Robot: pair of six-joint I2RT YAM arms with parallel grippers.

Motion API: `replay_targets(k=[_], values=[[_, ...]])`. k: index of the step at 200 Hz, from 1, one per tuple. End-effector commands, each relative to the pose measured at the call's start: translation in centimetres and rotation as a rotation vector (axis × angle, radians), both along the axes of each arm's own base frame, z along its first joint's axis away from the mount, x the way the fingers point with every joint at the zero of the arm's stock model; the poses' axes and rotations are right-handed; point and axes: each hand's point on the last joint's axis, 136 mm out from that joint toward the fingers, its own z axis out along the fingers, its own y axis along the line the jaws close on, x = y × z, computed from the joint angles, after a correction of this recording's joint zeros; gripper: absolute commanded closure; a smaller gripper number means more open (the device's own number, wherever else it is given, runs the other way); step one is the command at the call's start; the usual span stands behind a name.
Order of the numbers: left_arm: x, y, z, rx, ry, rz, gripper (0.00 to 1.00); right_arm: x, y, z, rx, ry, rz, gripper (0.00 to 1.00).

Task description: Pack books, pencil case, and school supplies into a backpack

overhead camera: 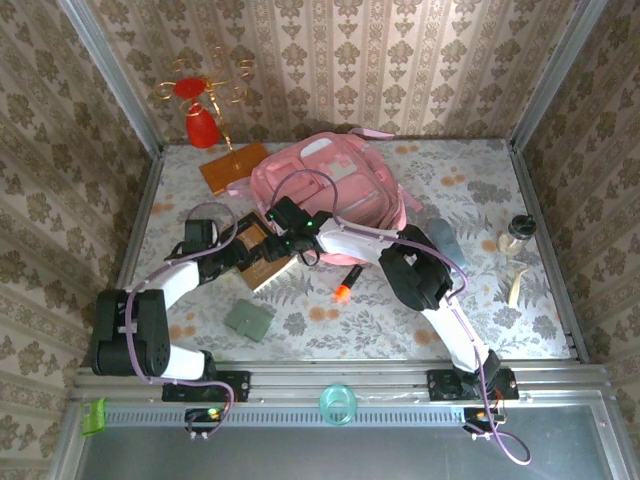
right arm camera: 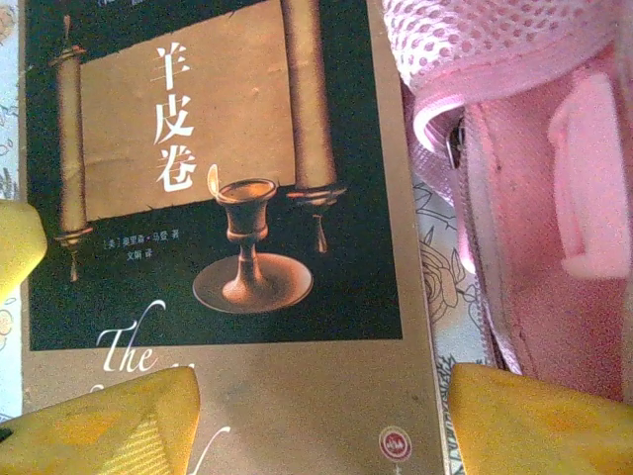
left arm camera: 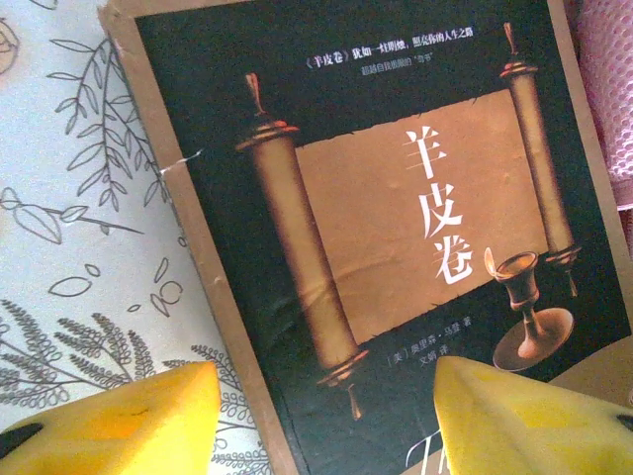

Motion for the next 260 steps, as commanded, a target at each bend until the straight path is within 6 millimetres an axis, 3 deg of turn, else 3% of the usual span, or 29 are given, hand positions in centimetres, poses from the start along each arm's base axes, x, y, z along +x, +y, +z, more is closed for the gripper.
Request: replay_targets(k=[1, 25, 64, 126, 154, 180, 201, 238, 260], values=[[0.0, -0.7, -0.5, -0.032, 0.001, -0.004, 0.41, 0.4, -0.7, -1.8, -0.085, 0.001, 0.012, 0.31], [-0.1, -0.9, -1.2, -0.043, 0.012, -0.007, 0.43, -0.2, 0.0, -2.2, -0.057, 0.035, 0.042, 0.32], [-0.5, -1.5, -2.6, -0.059, 0.043, -0.011, 0.45, -1.8, 2.4, -1.4, 0.086, 0.135, 0.098, 0.45], [-1.3, -1.3, -3.3, -0.063, 0.049, 0.026, 0.46, -1.0, 3.0, 2.8, 0.238, 0.167, 0.083, 0.80], [-1.4, -0.2, -2.4, -0.073, 0.024, 0.087, 0.38, -1.0, 3.3, 5.5, 0.297, 0.163, 0.090, 0.94], [-1.3, 1.1, 0.6, -0.158, -0.052, 0.147, 0.27, -1.7, 4.2, 9.9, 0.425, 0.173, 0.101, 1.00], [-1.2, 1.3, 5.1, -0.273, -0.188, 0.155, 0.20, -2.2, 4.3, 14.7, 0.550, 0.146, 0.098, 1.00], [-1.9, 1.2, 13.1, -0.446, -0.405, 0.124, 0.07, -3.0, 2.4, 21.6, 0.717, 0.095, 0.077, 1.00], [-2.0, -0.1, 16.4, -0.552, -0.442, 0.051, 0.01, -3.5, 1.0, 25.3, 0.814, 0.073, 0.080, 1.00]])
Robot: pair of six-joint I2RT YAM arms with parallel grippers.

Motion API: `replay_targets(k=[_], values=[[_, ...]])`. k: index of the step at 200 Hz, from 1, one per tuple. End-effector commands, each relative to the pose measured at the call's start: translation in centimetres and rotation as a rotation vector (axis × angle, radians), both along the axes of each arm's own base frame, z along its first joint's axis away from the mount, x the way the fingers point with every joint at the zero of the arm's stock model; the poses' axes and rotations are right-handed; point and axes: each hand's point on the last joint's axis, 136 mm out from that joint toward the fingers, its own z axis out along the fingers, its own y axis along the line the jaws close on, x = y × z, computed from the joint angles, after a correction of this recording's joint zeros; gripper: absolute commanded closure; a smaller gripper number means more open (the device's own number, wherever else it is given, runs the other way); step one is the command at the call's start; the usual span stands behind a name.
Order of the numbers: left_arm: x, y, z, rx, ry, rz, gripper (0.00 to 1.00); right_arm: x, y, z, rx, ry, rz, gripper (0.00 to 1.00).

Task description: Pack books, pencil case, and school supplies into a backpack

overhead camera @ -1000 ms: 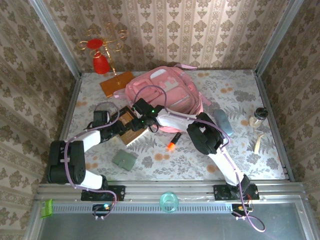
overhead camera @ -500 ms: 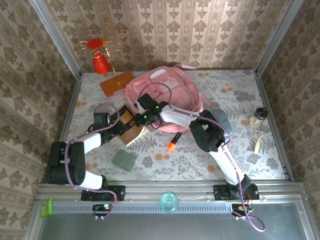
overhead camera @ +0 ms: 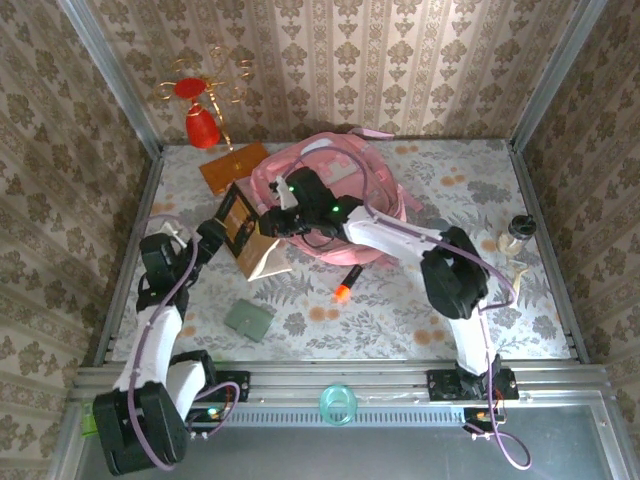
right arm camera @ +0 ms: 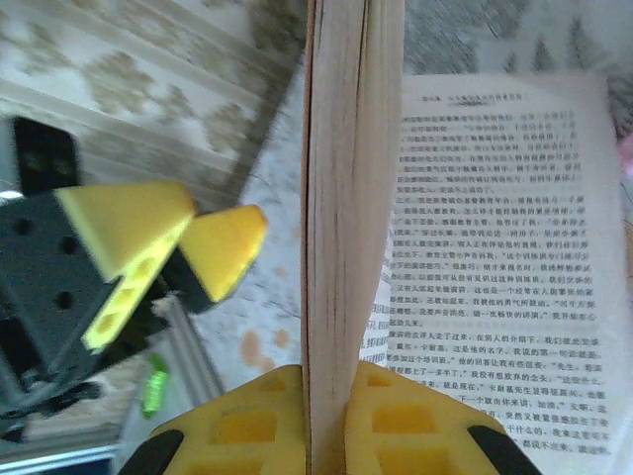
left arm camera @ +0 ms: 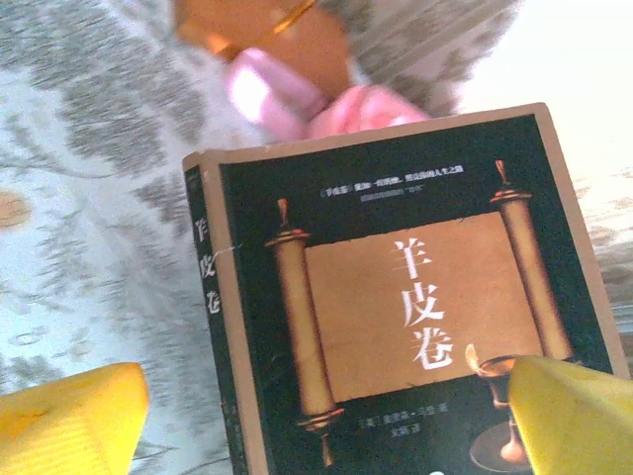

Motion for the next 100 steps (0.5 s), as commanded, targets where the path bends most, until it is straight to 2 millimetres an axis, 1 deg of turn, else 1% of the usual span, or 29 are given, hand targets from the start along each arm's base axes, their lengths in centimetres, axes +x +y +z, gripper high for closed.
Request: replay_targets(k=[1, 9, 21, 34, 47, 80, 100], values=[[-0.5, -2.5, 3.5, -0.154, -0.049, -0.138, 0.01, -0.3, -0.9, 9.5, 0.243, -0.092, 0.004, 1.00], [-0.3, -3.0, 4.7, -0.191, -0.085, -0.168, 0.00, -0.6, -1.4, 10.8, 0.264, -0.112, 0.002, 1.00], [-0.1, -3.7, 6.3, -0.248, -0.124, -0.202, 0.00, -1.0, -2.1, 12.2, 0.281, -0.131, -0.003, 1.00], [0.0, -4.5, 8.4, -0.274, -0.186, -0.247, 0.00, -1.4, -2.7, 13.2, 0.303, -0.139, -0.001, 1.00], [0.0, -5.5, 10.0, -0.269, -0.219, -0.294, 0.00, -1.8, -3.0, 14.1, 0.332, -0.141, 0.006, 1.00], [0.5, -8.4, 12.2, -0.274, -0.261, -0.398, 0.00, -2.8, -3.3, 15.5, 0.387, -0.139, 0.025, 1.00], [0.7, -9.6, 13.7, -0.301, -0.299, -0.452, 0.06, -2.9, -3.8, 15.5, 0.389, -0.136, 0.017, 1.00]])
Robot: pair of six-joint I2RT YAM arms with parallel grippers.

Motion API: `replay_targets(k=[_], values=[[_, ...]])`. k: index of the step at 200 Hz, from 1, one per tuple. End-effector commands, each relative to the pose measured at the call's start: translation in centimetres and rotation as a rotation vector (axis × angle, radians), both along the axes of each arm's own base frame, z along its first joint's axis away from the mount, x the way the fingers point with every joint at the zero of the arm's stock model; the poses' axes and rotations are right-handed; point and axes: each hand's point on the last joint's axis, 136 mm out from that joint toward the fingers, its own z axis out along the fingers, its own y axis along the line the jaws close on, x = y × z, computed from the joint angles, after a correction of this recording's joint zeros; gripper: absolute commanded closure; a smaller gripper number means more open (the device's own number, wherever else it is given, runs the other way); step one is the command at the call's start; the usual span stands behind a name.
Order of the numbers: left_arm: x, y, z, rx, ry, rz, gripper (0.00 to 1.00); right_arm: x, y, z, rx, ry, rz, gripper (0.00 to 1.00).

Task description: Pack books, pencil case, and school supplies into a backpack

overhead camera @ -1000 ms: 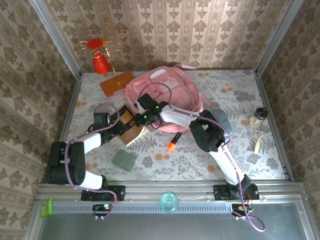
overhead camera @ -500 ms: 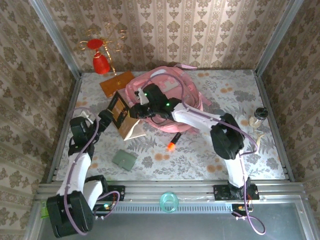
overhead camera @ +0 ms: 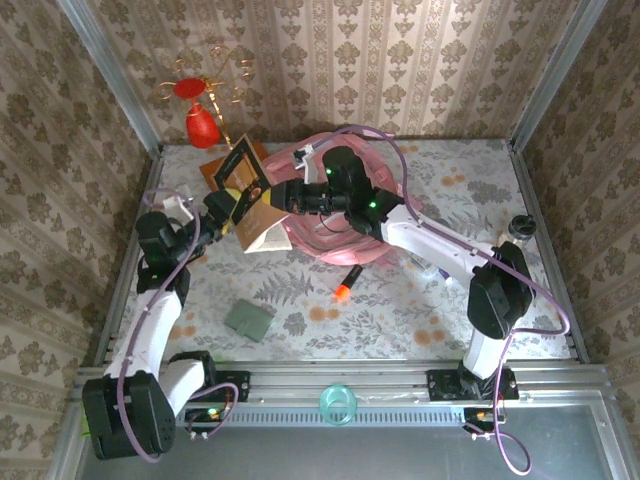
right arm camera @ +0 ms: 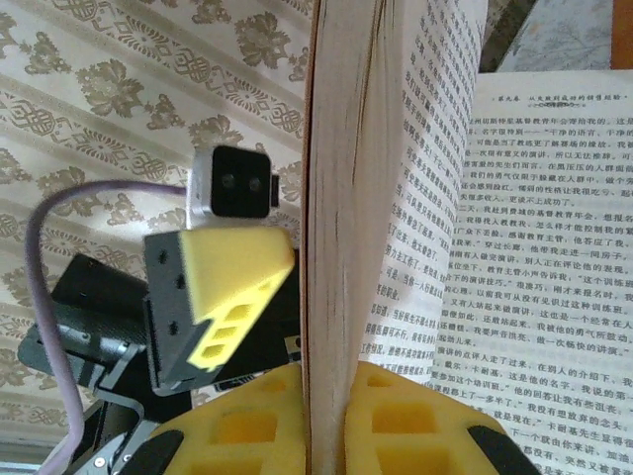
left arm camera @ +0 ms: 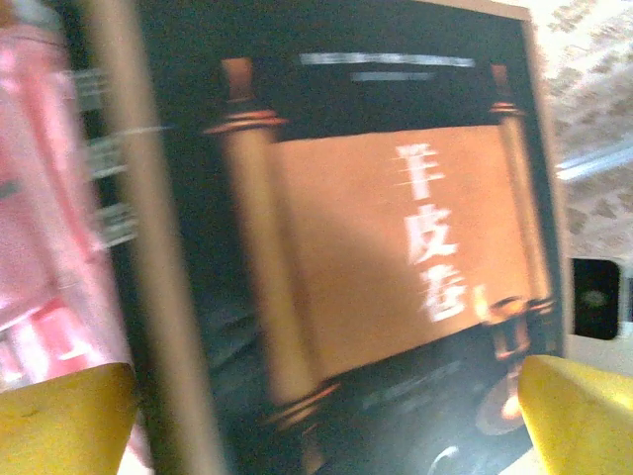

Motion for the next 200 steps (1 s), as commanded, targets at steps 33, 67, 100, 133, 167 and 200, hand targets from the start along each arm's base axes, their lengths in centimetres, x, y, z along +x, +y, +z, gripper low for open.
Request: replay_targets(k=[33, 67, 100, 133, 167, 200], values=[[0.0, -2.3, 4.6, -0.051, -0.140, -0.106, 0.27, -1.0, -2.0, 3.6, 0.117, -0.053, 0.009, 1.00], [-0.2, -3.3, 5.9, -0.060, -0.197, -0.147, 0.37, -0.3, -3.6, 2.2, 0.114, -0.025, -0.026, 1.00], [-0.7, -4.5, 7.8, -0.098, -0.290, -0.216, 0.42, -0.1, -4.1, 1.5, 0.089, -0.012, -0.032, 1.00], [-1.5, -5.9, 8.8, -0.098, -0.343, -0.311, 0.46, 0.1, -4.6, 1.2, 0.085, -0.002, -0.020, 1.00], [-1.2, -5.9, 7.9, -0.064, -0.321, -0.295, 0.56, 1.1, -6.2, 0.3, 0.051, 0.003, -0.060, 1.00], [-1.0, -5.7, 7.0, 0.000, -0.296, -0.265, 0.64, 1.7, -8.1, -0.6, 0.009, -0.015, -0.105, 1.00]])
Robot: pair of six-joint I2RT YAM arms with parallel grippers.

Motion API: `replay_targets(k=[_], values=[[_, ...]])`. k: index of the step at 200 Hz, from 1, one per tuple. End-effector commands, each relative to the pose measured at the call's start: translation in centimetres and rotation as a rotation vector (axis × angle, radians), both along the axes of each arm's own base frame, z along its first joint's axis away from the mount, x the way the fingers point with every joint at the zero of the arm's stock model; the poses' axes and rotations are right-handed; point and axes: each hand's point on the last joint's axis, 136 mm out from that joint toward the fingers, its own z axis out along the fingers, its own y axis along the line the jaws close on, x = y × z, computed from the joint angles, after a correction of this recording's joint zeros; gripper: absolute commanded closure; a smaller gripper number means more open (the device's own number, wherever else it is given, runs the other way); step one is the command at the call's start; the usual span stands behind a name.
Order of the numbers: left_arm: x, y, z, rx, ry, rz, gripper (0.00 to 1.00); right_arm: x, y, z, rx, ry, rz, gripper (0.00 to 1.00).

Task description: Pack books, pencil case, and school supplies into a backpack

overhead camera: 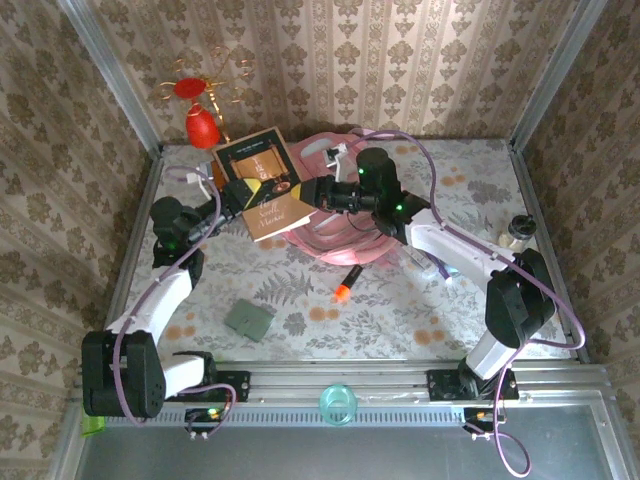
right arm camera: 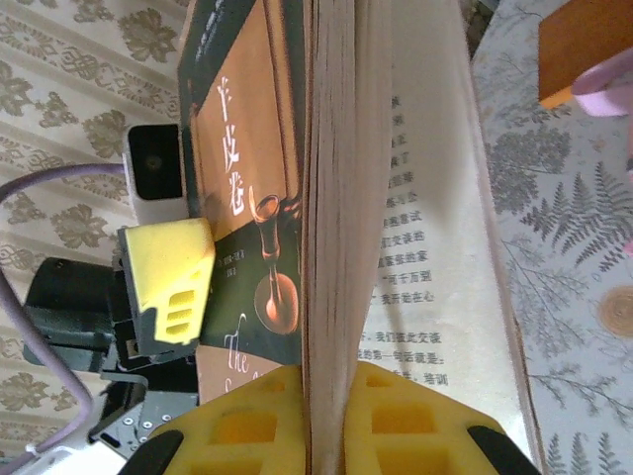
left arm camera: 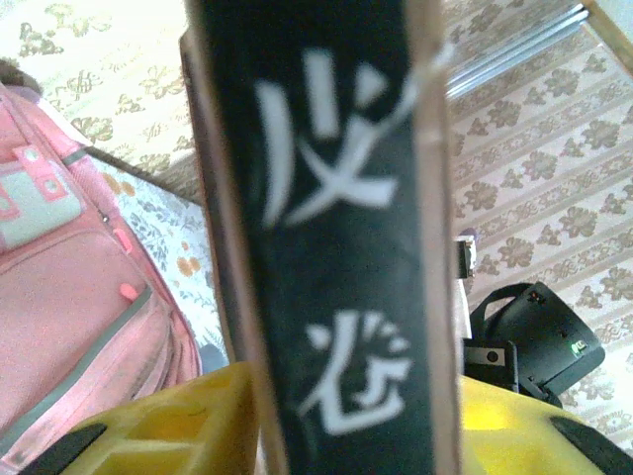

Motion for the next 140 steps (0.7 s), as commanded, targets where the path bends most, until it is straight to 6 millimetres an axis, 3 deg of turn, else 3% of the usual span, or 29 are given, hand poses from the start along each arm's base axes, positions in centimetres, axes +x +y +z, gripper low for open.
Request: replay_targets(k=[1, 37, 89, 101, 118, 127, 140], values=[[-1.3, -0.3, 3.0, 0.056, -0.142, -0.018, 0.64, -0.2, -1.9, 0.9, -0.020, -0.051, -0.024, 1.00], [-1.6, -1.0, 2.7, 0.108, -0.142, -0.025, 0.66, -0.5, -2.3, 0.6, -0.030, -0.063, -0.019, 1.00], [-1.5, -1.8, 2.7, 0.124, -0.146, -0.043, 0.91, -1.2, -2.0, 0.8, -0.018, -0.080, 0.012, 0.98], [-1.6, -1.8, 3.0, 0.121, -0.154, -0.045, 1.00, -1.1, -2.6, 0.4, -0.046, -0.083, -0.001, 0.83], [-2.1, -2.0, 3.5, 0.117, -0.174, -0.055, 1.00, -0.7, -4.3, -0.2, -0.086, -0.089, -0.030, 0.55], [-2.5, -2.4, 3.9, 0.119, -0.194, -0.072, 1.00, -0.6, -5.2, -0.7, -0.103, -0.087, -0.032, 0.33], [-3.6, -3.3, 4.5, 0.125, -0.231, -0.117, 1.00, -0.8, -5.8, -1.1, -0.125, -0.097, 0.001, 0.17]])
